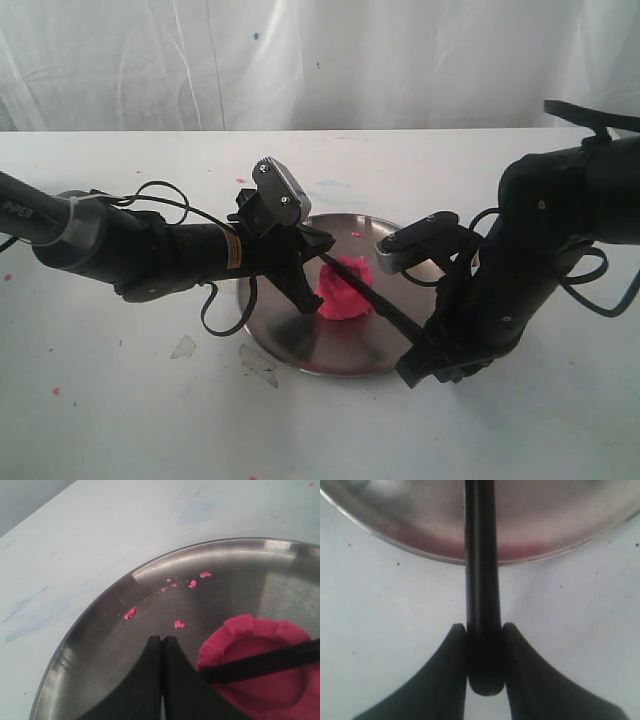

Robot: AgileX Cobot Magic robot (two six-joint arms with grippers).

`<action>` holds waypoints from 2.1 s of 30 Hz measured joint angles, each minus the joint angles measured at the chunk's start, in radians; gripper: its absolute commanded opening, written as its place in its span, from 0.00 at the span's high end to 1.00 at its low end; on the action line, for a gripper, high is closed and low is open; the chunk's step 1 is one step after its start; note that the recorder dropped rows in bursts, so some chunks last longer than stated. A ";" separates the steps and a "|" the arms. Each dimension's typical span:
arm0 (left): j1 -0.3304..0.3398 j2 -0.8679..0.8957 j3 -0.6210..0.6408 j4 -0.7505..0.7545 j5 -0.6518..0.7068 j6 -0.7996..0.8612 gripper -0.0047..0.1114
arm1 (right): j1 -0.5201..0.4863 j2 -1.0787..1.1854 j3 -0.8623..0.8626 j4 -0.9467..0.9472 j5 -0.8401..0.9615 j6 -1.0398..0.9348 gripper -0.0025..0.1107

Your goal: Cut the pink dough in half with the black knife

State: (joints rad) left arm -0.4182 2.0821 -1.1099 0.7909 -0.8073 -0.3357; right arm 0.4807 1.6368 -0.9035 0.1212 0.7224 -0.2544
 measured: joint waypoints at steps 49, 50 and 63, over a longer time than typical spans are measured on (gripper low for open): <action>0.002 0.036 -0.002 -0.102 -0.034 0.004 0.96 | 0.000 0.024 0.000 0.018 -0.002 0.000 0.98; 0.002 0.036 -0.002 -0.102 -0.035 0.004 0.96 | 0.000 0.024 0.000 0.020 -0.002 0.000 0.98; 0.002 0.040 -0.002 -0.095 -0.039 0.004 0.96 | 0.000 0.024 0.000 0.019 -0.002 0.000 0.98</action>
State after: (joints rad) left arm -0.4162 2.1220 -1.1119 0.6955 -0.8467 -0.3320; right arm 0.4807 1.6610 -0.9035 0.1406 0.7204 -0.2544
